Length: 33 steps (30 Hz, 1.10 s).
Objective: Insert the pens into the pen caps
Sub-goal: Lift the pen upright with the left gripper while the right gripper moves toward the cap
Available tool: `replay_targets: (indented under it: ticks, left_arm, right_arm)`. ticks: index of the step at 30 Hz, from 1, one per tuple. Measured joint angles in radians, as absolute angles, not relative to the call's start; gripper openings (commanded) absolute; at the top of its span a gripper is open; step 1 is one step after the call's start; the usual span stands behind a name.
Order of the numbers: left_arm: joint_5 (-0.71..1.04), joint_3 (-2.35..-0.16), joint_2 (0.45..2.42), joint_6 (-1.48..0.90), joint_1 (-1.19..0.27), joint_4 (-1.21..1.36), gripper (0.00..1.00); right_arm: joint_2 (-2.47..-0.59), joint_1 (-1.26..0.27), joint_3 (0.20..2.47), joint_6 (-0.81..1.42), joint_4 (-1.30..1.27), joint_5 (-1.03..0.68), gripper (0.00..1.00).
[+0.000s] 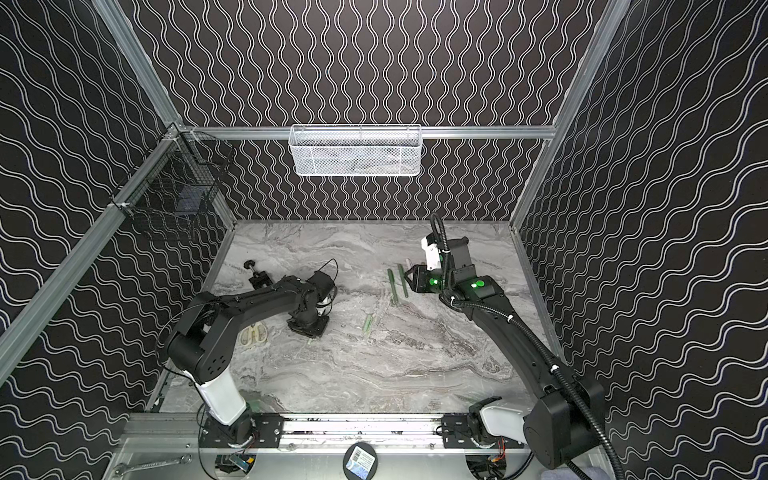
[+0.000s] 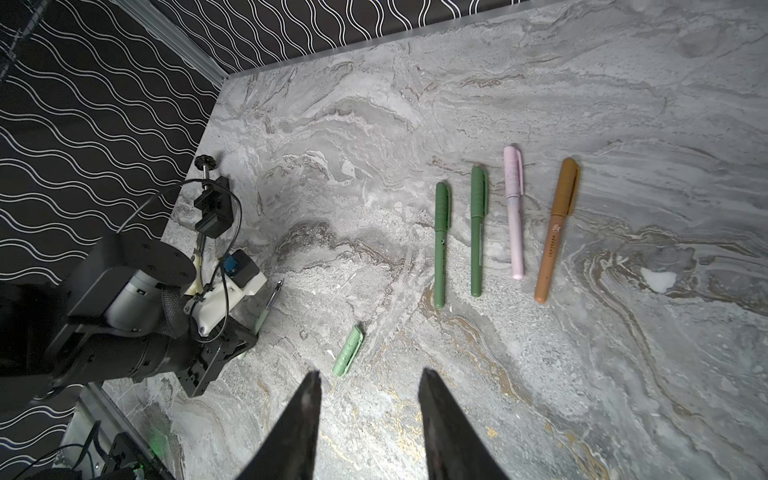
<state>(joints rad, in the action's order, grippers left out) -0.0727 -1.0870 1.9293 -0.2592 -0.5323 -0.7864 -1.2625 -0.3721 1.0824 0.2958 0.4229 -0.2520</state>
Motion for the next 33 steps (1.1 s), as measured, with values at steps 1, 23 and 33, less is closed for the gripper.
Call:
replay_targets:
  ticks: [1, 23, 33]
  left_arm:
    - [-0.074, -1.088, 1.919, -0.260, -0.532, -0.780, 0.05]
    - [0.340, -0.980, 1.364, -0.216, -0.690, -0.212, 0.00]
    - [0.440, -0.968, 1.343, -0.221, -0.700, -0.136, 0.00]
  right_arm:
    - [-1.260, -0.372, 1.081, 0.296, 0.419, -0.252, 0.43]
    - [-1.025, -0.474, 0.833, 0.411, 0.033, -0.548, 0.62]
    - [-1.116, -0.640, 0.923, 0.409, -0.044, -0.511, 0.51]
